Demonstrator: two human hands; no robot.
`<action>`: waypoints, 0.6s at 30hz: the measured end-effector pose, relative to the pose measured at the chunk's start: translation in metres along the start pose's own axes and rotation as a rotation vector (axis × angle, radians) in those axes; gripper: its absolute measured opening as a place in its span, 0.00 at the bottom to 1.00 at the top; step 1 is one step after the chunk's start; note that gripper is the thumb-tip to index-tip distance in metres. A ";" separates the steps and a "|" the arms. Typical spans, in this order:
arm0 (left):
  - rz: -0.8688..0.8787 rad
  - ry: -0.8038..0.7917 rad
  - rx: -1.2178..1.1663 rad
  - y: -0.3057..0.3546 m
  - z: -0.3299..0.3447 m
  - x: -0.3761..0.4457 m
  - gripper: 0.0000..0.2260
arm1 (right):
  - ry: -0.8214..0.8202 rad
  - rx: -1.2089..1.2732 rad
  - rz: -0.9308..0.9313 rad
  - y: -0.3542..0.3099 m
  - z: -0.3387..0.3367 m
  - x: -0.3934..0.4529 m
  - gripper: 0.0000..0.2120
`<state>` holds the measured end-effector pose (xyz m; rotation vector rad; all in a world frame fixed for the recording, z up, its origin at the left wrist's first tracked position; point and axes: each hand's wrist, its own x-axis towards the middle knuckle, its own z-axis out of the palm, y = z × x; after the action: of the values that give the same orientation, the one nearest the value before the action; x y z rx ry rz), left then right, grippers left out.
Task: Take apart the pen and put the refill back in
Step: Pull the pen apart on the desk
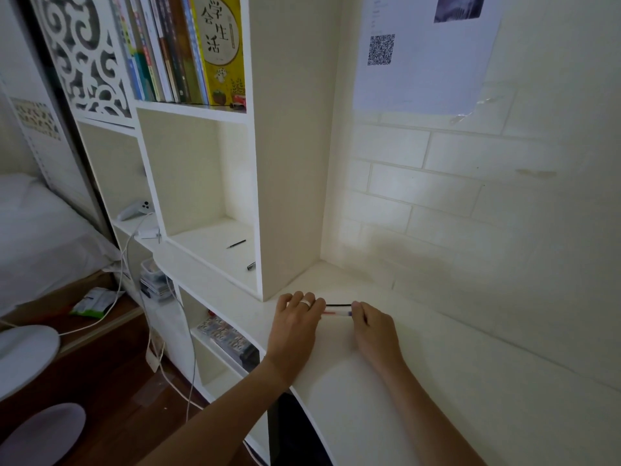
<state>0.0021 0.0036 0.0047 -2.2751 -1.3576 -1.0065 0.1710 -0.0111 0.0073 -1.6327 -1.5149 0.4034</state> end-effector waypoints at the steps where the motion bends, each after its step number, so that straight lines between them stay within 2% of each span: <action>1: 0.016 -0.006 0.000 0.000 0.002 0.001 0.08 | 0.002 0.004 -0.008 0.000 0.000 0.000 0.20; 7: 0.043 -0.070 -0.055 -0.002 0.008 0.002 0.14 | 0.031 -0.040 -0.093 0.002 0.000 0.002 0.17; 14: -0.018 -0.106 -0.028 0.002 0.004 -0.002 0.13 | 0.088 0.009 -0.141 0.000 0.004 -0.001 0.13; 16: -0.038 -0.110 -0.008 0.001 0.002 -0.002 0.14 | 0.089 0.079 -0.142 0.001 -0.001 -0.002 0.09; 18: -0.054 -0.106 0.011 0.000 0.003 -0.001 0.10 | 0.065 0.164 -0.108 0.003 -0.007 -0.003 0.08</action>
<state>0.0028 0.0045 0.0021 -2.3252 -1.4703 -0.9035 0.1773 -0.0162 0.0086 -1.4173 -1.4741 0.4012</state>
